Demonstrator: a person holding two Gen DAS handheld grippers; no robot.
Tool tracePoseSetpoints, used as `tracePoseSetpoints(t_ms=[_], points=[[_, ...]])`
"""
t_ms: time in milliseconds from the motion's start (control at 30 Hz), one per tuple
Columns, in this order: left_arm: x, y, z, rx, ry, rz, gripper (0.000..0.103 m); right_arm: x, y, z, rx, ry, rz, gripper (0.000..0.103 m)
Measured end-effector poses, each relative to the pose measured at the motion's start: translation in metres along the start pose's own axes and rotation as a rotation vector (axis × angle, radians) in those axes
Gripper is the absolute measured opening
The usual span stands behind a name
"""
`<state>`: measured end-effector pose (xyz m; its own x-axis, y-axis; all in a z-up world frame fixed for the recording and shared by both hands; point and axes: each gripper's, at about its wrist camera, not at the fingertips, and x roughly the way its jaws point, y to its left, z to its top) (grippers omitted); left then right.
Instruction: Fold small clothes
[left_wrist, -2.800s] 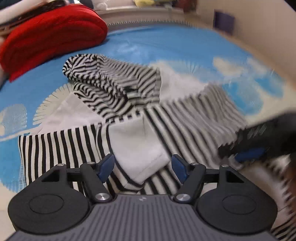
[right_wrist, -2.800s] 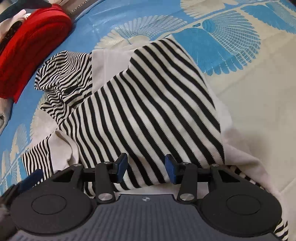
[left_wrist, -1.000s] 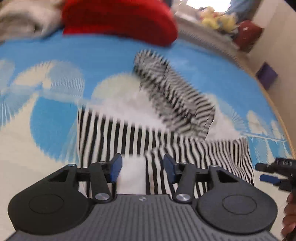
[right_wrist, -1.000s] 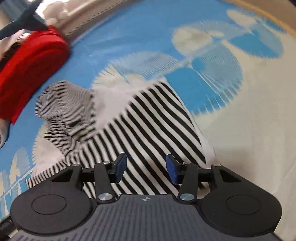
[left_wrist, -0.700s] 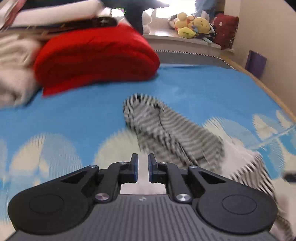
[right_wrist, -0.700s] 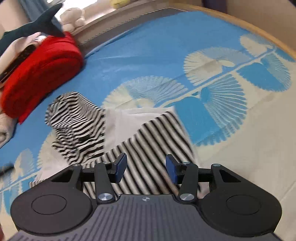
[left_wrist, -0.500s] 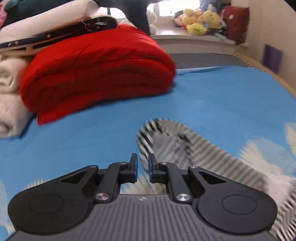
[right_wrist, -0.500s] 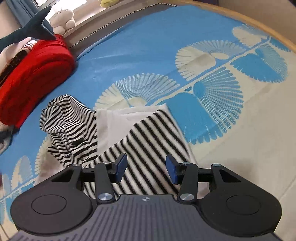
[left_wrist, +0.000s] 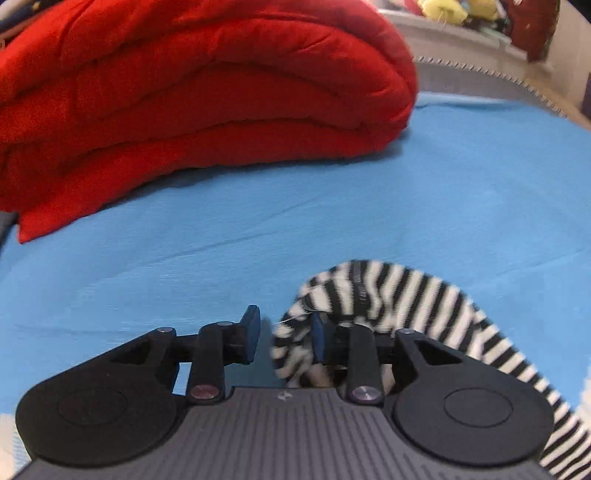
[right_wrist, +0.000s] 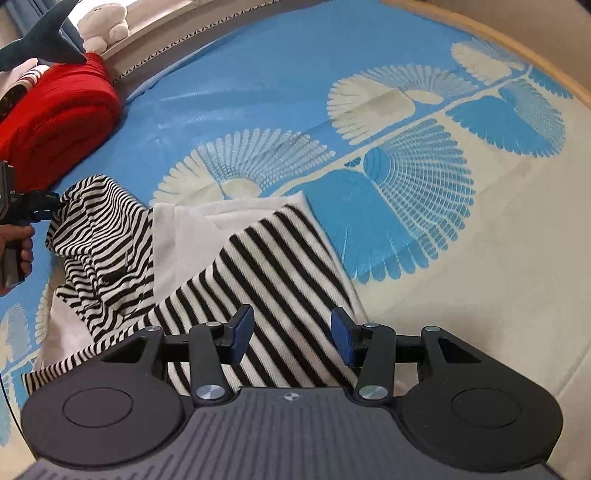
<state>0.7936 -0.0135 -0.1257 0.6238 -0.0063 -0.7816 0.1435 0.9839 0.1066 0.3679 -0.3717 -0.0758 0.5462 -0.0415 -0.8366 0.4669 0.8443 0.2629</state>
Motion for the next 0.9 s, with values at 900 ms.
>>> tracePoseSetpoints(t_ms=[900], points=[[-0.351, -0.041, -0.295, -0.111, 0.086, -0.499, 0.037, -0.038, 0.002, -0.007, 0.138, -0.043, 0.213, 0.035]])
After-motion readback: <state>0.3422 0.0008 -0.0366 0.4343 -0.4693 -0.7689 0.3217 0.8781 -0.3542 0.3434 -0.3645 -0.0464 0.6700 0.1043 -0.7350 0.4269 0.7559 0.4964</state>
